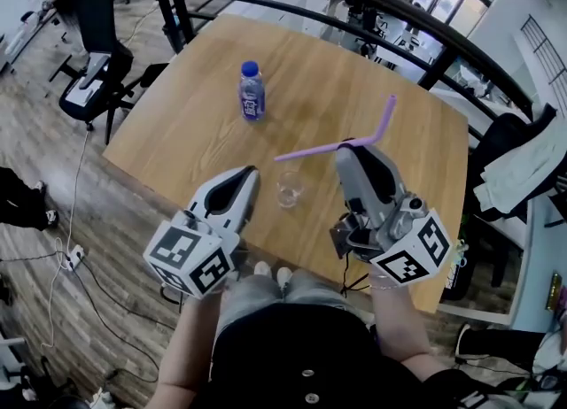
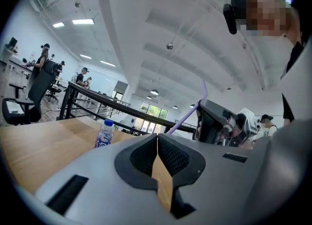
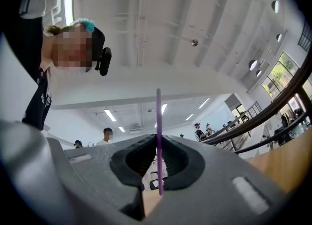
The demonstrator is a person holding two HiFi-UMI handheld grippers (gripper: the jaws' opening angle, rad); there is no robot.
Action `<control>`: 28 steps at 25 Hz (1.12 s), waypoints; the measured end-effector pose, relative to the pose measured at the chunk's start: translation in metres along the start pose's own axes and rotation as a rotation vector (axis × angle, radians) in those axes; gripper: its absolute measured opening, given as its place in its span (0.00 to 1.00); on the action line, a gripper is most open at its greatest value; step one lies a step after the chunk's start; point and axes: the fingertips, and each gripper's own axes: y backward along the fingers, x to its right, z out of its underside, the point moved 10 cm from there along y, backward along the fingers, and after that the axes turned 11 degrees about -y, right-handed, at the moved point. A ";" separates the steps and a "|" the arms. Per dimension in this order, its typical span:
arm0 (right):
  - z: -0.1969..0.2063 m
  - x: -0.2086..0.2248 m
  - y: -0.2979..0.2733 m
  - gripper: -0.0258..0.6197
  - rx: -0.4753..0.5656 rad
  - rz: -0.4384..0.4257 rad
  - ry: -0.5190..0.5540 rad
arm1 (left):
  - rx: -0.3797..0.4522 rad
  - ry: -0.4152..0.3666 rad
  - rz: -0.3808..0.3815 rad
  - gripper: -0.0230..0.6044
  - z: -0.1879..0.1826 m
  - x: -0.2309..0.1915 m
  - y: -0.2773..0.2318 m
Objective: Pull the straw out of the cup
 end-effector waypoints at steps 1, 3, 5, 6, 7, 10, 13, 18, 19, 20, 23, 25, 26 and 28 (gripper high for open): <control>0.001 0.001 0.001 0.09 0.011 0.002 -0.012 | 0.001 -0.002 0.005 0.07 0.000 0.000 0.000; 0.003 0.002 0.003 0.09 0.031 0.014 -0.024 | 0.002 -0.004 0.013 0.07 0.000 -0.001 -0.001; 0.004 0.003 0.006 0.09 0.046 0.025 -0.032 | 0.002 -0.001 0.021 0.07 0.000 -0.001 -0.001; 0.005 0.004 0.007 0.09 0.050 0.026 -0.038 | 0.002 0.000 0.023 0.07 0.000 -0.001 -0.001; 0.005 0.005 0.008 0.09 0.052 0.026 -0.043 | 0.001 -0.003 0.025 0.07 0.000 -0.001 0.000; 0.008 0.007 0.009 0.09 0.054 0.025 -0.057 | -0.002 -0.012 0.023 0.07 0.001 -0.002 0.000; 0.011 0.010 0.010 0.09 0.059 0.029 -0.085 | -0.003 -0.006 0.019 0.07 0.002 -0.001 0.000; 0.014 0.013 0.011 0.09 0.054 0.022 -0.097 | -0.004 0.005 0.014 0.07 0.003 -0.001 -0.001; 0.014 0.013 0.010 0.09 0.054 0.020 -0.097 | -0.005 0.003 0.016 0.07 0.003 -0.001 -0.001; 0.015 0.013 0.010 0.09 0.053 0.018 -0.097 | -0.008 0.001 0.019 0.07 0.004 -0.001 -0.002; 0.015 0.013 0.008 0.09 0.051 0.015 -0.097 | -0.015 0.002 0.021 0.07 0.005 -0.003 -0.003; 0.015 0.014 0.008 0.09 0.052 0.014 -0.095 | -0.018 0.005 0.021 0.07 0.005 -0.003 -0.004; 0.015 0.014 0.008 0.09 0.054 0.012 -0.093 | -0.020 0.005 0.023 0.07 0.005 -0.003 -0.004; 0.015 0.014 0.008 0.09 0.056 0.008 -0.090 | -0.020 0.007 0.024 0.07 0.006 -0.004 -0.003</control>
